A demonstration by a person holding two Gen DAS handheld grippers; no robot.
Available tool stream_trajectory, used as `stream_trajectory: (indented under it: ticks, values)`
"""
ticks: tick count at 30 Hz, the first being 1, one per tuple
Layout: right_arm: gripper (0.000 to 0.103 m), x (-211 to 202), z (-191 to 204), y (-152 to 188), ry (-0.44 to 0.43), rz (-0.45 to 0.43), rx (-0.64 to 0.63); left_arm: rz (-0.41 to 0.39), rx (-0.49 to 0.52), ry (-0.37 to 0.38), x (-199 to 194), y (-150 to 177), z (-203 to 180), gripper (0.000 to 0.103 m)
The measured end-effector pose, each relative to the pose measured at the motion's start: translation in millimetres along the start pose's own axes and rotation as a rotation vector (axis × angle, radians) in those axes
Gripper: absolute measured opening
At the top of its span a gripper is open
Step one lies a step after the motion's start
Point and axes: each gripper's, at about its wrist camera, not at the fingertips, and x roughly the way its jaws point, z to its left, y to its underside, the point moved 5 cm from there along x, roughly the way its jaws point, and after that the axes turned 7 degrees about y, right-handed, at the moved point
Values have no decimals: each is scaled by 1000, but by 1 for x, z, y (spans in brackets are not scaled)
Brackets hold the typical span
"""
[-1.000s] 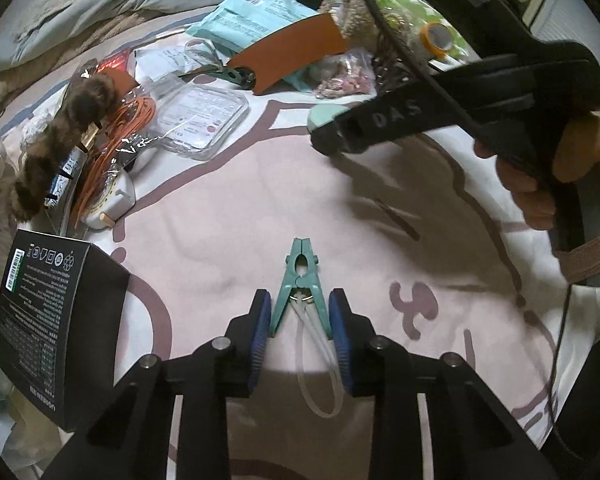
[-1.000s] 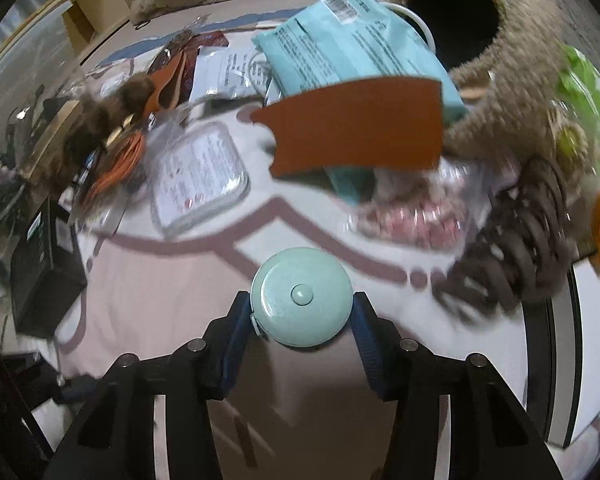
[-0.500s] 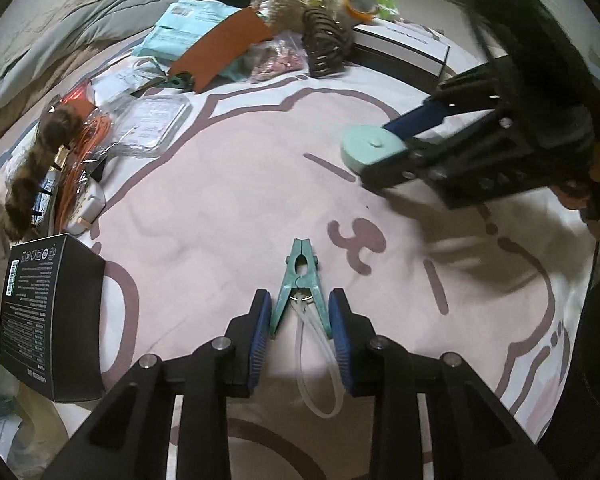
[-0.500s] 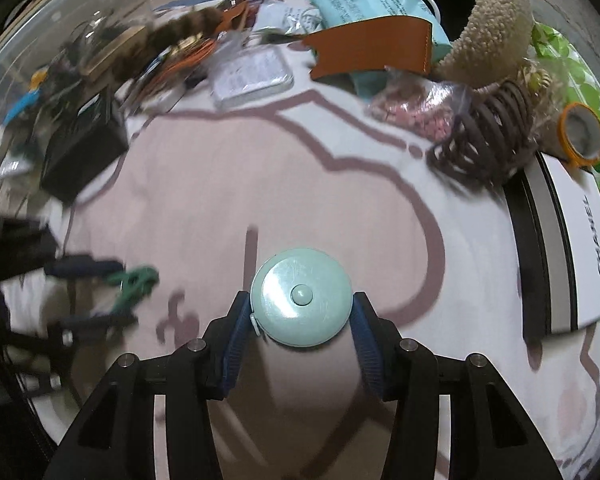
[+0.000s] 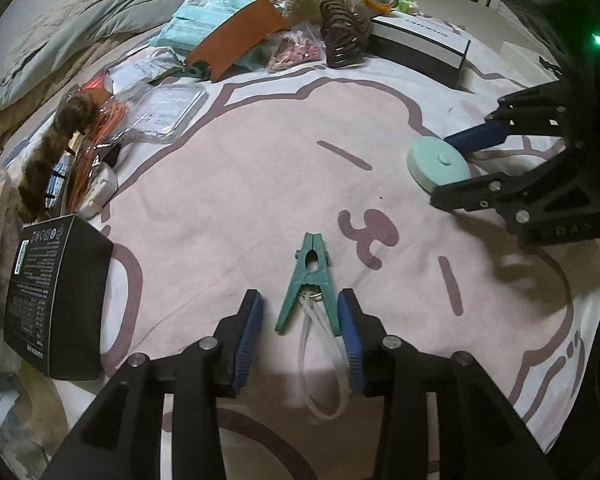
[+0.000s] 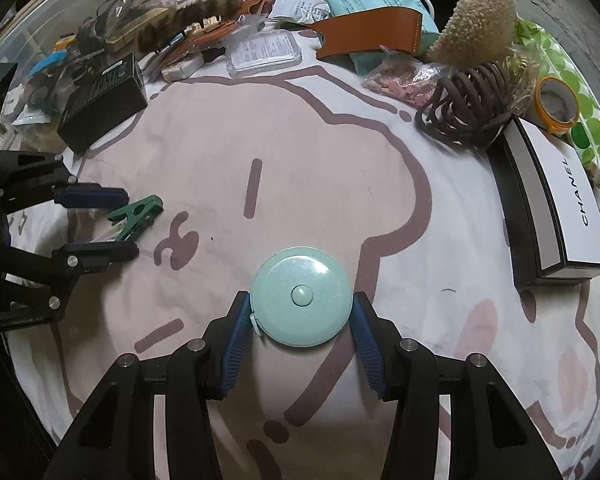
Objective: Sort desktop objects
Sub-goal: 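Lift clothespin and tape measure and carry both toward the clear plastic bin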
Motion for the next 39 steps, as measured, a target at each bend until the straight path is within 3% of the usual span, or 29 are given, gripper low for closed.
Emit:
stream_trajectory:
  ticks: [6,16,24,32,39]
  values:
    - [51,-1,-1,-2,-37,19,32,7,-26,21,-1,-1,1,31]
    - [51,-4,-2,-14,-43,17,91,-35,-54,12,-18,-5,3,31]
    - [51,-28,-8,-26,-45,-47,117,-90,-76,6,-39,-14,4,30]
    - [51,-56,-13,-36,-48,-112,140,-97,-55,-3,-45,-12,-3,30]
    - [51,-88,-21,-48,-39,-188,172,-180,-67,-8,-77,-25,-4,30]
